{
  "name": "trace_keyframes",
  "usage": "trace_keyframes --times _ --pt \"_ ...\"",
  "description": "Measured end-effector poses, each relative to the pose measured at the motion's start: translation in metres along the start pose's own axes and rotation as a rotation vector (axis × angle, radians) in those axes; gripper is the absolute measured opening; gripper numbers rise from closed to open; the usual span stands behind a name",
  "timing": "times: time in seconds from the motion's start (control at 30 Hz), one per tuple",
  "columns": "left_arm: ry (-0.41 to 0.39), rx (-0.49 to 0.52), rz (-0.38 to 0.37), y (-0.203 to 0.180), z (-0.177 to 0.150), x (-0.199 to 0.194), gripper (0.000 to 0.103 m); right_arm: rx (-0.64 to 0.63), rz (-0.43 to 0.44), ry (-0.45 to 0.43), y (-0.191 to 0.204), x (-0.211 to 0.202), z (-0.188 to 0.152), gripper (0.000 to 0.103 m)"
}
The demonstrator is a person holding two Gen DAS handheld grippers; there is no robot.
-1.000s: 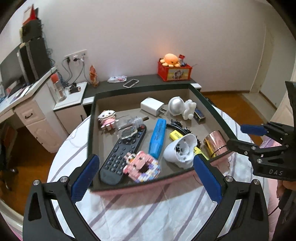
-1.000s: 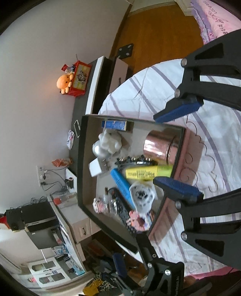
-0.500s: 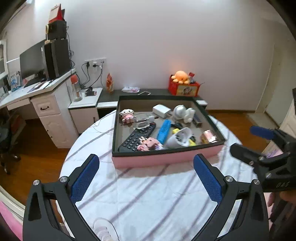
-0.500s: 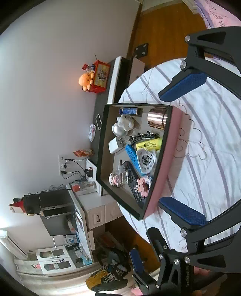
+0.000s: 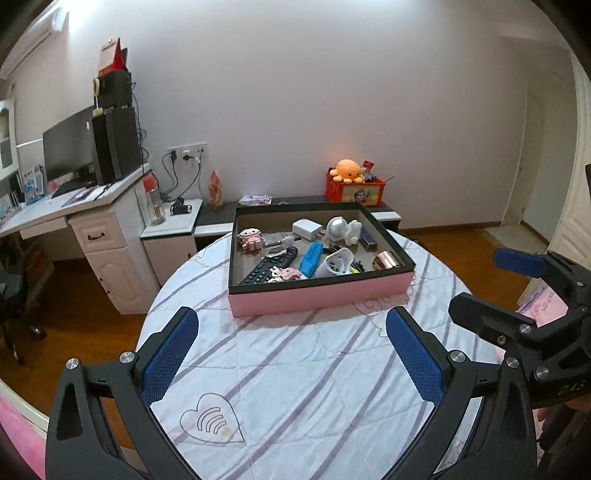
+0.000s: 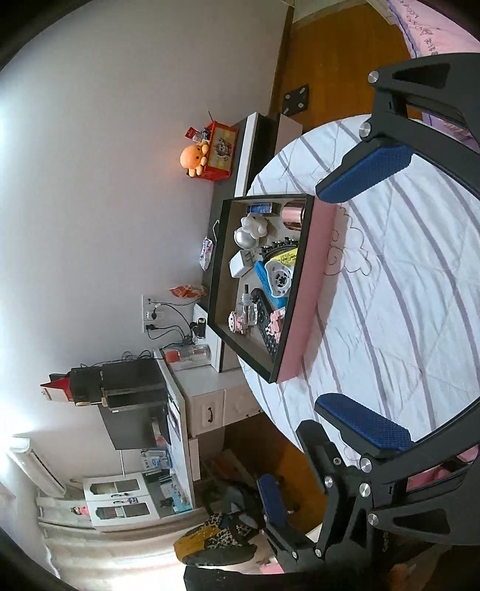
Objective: Organize rigid objects
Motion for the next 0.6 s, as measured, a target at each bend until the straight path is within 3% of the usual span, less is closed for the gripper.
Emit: trace_keyframes --times 0.2,0.33,0.6 --pt "-0.068 0.012 0.054 -0.013 -0.001 -0.033 0.103 0.005 -0.084 -0.039 -0.006 -0.026 -0.005 0.103" --pt "-0.102 0.069 0.116 -0.024 -0.004 -0.048 0.103 0.017 -0.081 -0.115 -0.004 -0.054 -0.004 0.103" --pt "-0.193 0.112 0.115 -0.037 0.003 -0.089 0.103 0.008 -0.141 -0.197 -0.003 -0.091 -0.001 0.103"
Point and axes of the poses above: each gripper's, at about its wrist camera, not at the fingertips, and x roughly the way its jaws point, y to its left, z to its top, the point moved 7 cm from there along x, roughly the way its jaws point, and after that the axes turned 11 degrees about -z, right-handed, at the moved point
